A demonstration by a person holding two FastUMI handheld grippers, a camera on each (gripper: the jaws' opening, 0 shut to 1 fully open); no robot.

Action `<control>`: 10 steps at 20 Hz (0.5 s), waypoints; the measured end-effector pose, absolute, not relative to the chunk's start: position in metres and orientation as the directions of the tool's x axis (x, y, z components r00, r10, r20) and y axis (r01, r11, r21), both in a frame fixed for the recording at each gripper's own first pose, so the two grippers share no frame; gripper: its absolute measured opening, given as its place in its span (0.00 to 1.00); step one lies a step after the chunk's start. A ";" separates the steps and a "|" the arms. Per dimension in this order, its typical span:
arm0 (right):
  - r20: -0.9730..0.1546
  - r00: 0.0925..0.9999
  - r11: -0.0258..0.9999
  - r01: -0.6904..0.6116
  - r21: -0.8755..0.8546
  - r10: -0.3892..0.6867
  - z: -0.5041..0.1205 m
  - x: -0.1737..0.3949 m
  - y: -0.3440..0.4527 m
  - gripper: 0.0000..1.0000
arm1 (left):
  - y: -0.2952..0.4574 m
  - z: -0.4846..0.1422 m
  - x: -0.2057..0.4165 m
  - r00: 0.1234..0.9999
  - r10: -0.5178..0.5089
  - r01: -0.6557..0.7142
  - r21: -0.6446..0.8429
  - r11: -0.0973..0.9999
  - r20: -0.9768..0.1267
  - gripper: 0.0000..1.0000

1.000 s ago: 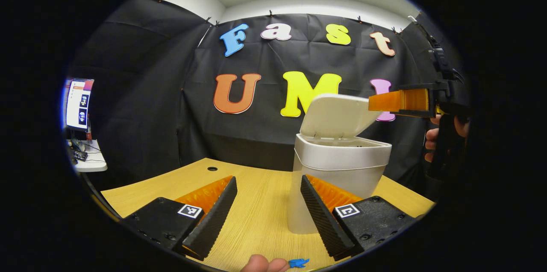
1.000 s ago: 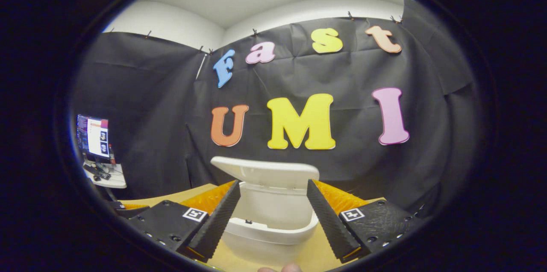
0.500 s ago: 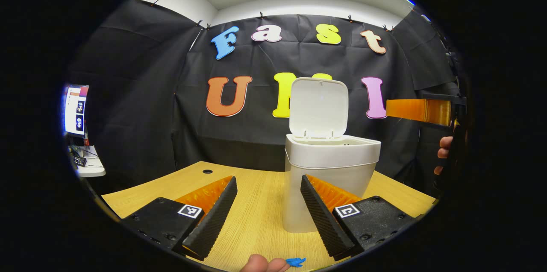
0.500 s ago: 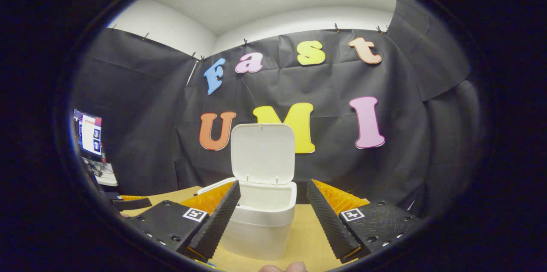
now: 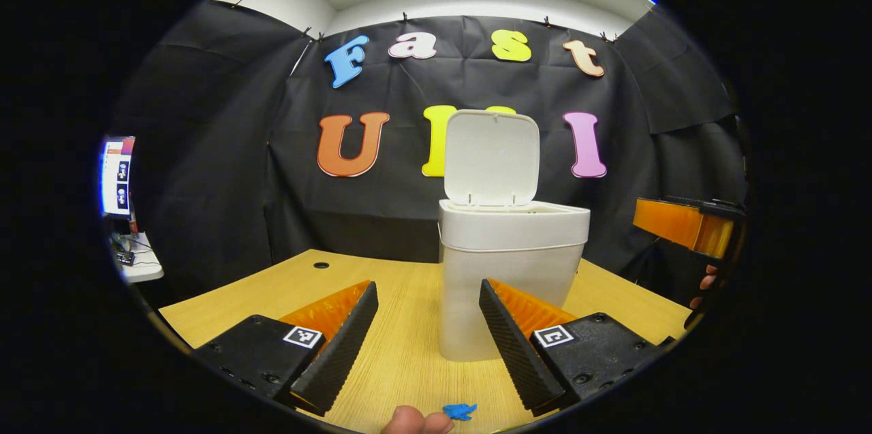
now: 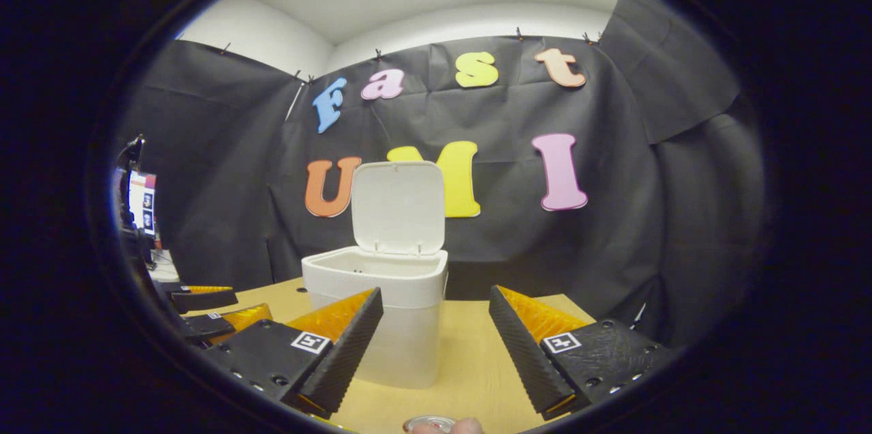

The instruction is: Press the lid of the desktop garbage bin to open it, pick up the crumpled paper on the desktop and throw it into the bin, then pick up the pop can on the desktop and drop it into the bin, and finally close the garbage bin lid.

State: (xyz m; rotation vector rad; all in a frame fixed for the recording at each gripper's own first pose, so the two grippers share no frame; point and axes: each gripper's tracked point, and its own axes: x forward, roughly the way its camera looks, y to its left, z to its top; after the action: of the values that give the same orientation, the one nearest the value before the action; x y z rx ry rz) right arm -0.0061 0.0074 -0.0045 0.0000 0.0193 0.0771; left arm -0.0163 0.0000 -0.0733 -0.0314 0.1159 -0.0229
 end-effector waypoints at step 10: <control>-0.057 0.996 0.998 -0.070 0.004 0.070 -0.052 -0.038 -0.011 0.98 | -0.025 -0.152 -0.048 0.947 -0.091 0.076 -0.061 0.995 -0.306 0.97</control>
State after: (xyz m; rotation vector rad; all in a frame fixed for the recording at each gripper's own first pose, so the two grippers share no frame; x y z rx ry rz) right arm -0.0376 -0.0109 -0.0519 0.0024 0.0571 0.0702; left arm -0.0479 -0.0248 -0.1524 -0.0487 0.3141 -0.0854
